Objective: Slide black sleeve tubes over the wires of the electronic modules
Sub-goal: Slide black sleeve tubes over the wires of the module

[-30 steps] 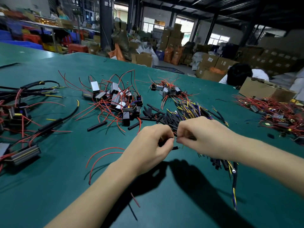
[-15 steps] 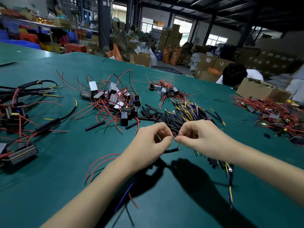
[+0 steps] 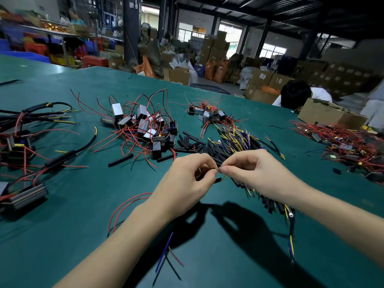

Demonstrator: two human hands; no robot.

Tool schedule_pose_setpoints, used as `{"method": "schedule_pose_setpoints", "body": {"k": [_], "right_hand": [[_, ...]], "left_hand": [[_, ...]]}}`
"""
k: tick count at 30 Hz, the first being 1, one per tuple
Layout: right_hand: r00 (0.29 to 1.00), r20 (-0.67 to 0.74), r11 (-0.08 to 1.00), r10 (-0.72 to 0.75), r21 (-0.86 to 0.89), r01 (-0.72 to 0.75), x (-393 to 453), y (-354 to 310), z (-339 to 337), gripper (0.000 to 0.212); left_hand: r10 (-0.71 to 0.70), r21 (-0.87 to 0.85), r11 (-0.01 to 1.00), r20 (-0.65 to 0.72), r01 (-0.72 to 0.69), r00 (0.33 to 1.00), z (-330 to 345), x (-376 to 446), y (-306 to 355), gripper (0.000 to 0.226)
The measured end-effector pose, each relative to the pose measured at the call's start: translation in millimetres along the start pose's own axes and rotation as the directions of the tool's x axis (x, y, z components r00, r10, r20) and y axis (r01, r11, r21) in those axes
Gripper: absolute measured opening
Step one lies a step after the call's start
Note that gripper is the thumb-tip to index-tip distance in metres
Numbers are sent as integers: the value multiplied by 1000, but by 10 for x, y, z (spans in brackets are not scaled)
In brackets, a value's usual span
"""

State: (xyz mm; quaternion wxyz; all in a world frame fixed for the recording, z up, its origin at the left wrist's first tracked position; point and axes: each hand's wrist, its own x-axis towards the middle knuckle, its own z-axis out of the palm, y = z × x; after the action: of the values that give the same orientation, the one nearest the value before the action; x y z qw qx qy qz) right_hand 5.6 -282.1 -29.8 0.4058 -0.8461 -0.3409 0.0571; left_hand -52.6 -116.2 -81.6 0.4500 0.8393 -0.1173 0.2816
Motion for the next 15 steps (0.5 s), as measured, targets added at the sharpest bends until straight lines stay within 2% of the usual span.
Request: {"method": "schedule_pose_setpoints", "body": {"k": [4, 7, 9, 11, 13, 14, 15], "right_hand": [[995, 28, 995, -97, 8, 97, -5, 24, -7, 11], [945, -60, 936, -321, -174, 306, -28, 62, 10, 9], [859, -88, 817, -504, -369, 442, -48, 94, 21, 9], [762, -35, 642, -647, -565, 519, -60, 131, 0, 16], [666, 89, 418, -741, -716, 559, -47, 164, -61, 22], [652, 126, 363, -747, -745, 560, -43, 166, -91, 22], [669, 133, 373, -732, -742, 556, -39, 158, -112, 22]], "left_hand": [[9, -4, 1000, 30, -9, 1000, -4, 5, 32, 9], [-142, -260, 951, 114, 167, 983, -26, 49, 48, 11], [-264, -438, 828, 246, 349, 933, -78, 97, 41, 14], [-324, -498, 717, 382, 488, 866, -118, 119, 37, 11], [-341, -472, 696, 446, 541, 827, -123, 105, 39, 8], [-342, -462, 704, 444, 539, 828, -110, 93, 37, 9], [-340, -466, 714, 422, 523, 840, -96, 88, 30, 12]]}}
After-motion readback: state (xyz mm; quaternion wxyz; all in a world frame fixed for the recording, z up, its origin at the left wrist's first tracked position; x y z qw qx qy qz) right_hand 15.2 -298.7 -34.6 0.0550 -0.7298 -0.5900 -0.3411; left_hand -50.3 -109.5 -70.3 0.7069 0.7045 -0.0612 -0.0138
